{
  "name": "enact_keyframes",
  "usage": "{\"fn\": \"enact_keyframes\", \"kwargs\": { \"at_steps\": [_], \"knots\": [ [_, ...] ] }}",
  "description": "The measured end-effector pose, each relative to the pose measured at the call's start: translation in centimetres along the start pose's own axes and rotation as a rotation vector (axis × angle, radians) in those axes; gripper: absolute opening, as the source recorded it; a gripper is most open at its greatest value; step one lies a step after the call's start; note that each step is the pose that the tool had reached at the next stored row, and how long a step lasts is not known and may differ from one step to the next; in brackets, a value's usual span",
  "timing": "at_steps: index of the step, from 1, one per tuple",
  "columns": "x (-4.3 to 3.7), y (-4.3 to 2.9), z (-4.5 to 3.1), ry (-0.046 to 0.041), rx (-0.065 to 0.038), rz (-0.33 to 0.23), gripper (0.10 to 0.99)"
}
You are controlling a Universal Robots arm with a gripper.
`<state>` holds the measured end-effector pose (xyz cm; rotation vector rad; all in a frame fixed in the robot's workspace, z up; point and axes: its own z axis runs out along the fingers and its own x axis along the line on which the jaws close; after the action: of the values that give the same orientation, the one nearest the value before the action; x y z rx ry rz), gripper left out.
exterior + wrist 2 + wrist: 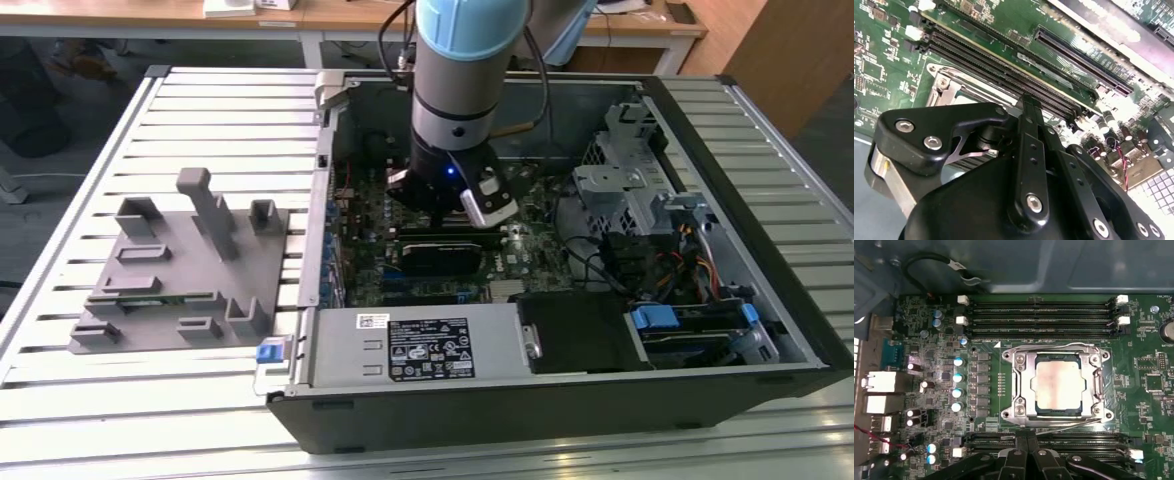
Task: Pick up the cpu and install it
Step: 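Install the second cpu locking lever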
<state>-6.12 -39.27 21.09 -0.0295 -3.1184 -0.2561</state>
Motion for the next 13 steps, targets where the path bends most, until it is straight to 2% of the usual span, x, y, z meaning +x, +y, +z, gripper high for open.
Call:
{"fn": "enact_keyframes", "kwargs": {
  "at_steps": [5,13],
  "knots": [
    [0.57,-0.33,0.12,0.0006,-0.024,-0.001,0.106],
    [0.77,-0.45,0.83,0.0010,-0.046,-0.001,0.106]
  ]
}}
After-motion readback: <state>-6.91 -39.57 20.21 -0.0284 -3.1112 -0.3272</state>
